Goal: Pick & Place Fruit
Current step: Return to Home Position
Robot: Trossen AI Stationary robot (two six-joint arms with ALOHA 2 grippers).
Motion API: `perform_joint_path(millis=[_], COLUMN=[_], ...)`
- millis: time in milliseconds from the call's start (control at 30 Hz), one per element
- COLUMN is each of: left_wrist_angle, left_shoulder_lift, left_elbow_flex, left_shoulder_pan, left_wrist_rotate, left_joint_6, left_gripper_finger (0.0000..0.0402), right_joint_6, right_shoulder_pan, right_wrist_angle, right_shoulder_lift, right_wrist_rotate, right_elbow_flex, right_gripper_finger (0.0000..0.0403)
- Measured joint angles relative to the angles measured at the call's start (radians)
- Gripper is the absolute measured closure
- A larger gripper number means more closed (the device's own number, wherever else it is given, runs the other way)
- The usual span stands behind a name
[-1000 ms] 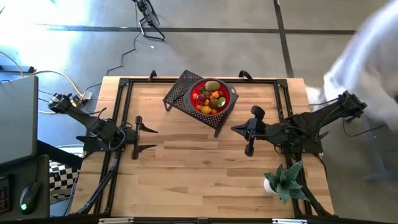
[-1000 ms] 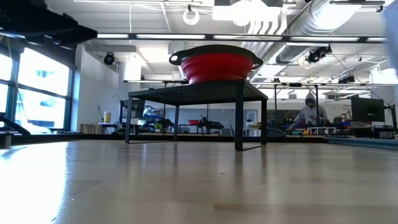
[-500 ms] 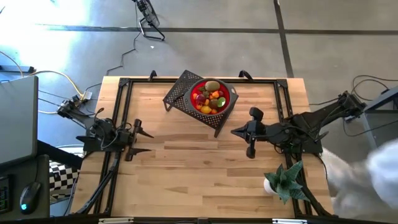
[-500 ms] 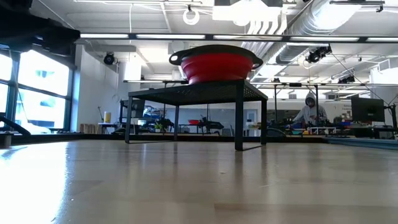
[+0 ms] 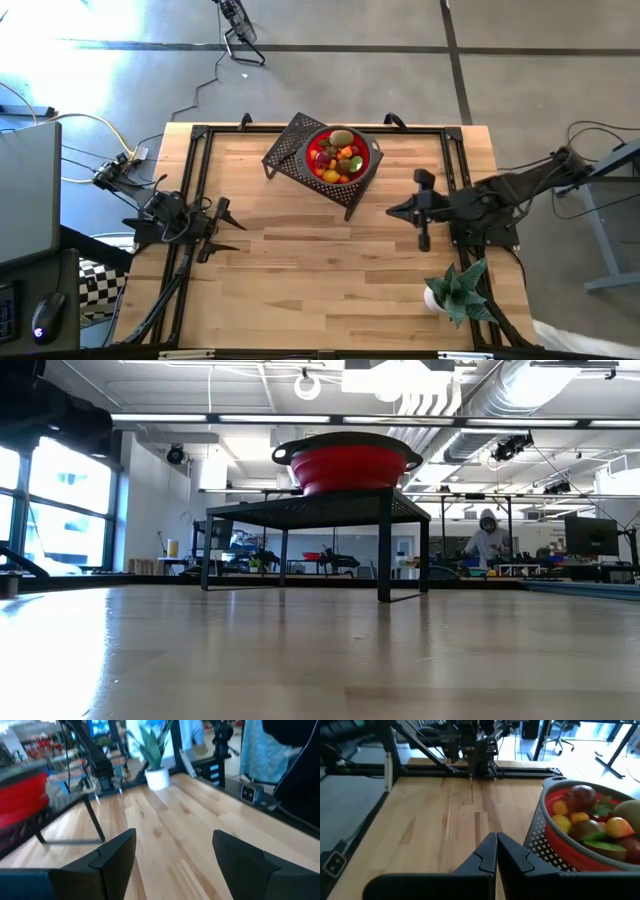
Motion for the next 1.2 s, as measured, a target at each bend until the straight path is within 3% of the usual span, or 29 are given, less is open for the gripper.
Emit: perform_joint_path(millis=[600, 1200], left_wrist_angle=[0.004, 0.005], left_shoulder_lift=[0.000, 0.000], left_elbow_flex=[0.000, 0.000], left_shoulder_pan=[0.000, 0.000], left_wrist_rotate=[-0.009, -0.008], left_joint_6=[-0.019, -0.004], left_gripper_finger=[0.0144, 0.0144], right_joint_6=[0.058, 0.003], right_shoulder_pan=[0.000, 0.000], right_wrist_angle=[0.118, 0.260], right_shoulder_lift=[-0.544, -0.840], right_wrist_rotate=[-0.030, -0.060], right_elbow_flex=[-0.390, -0.659], right_gripper_finger=[0.0399, 0.0399])
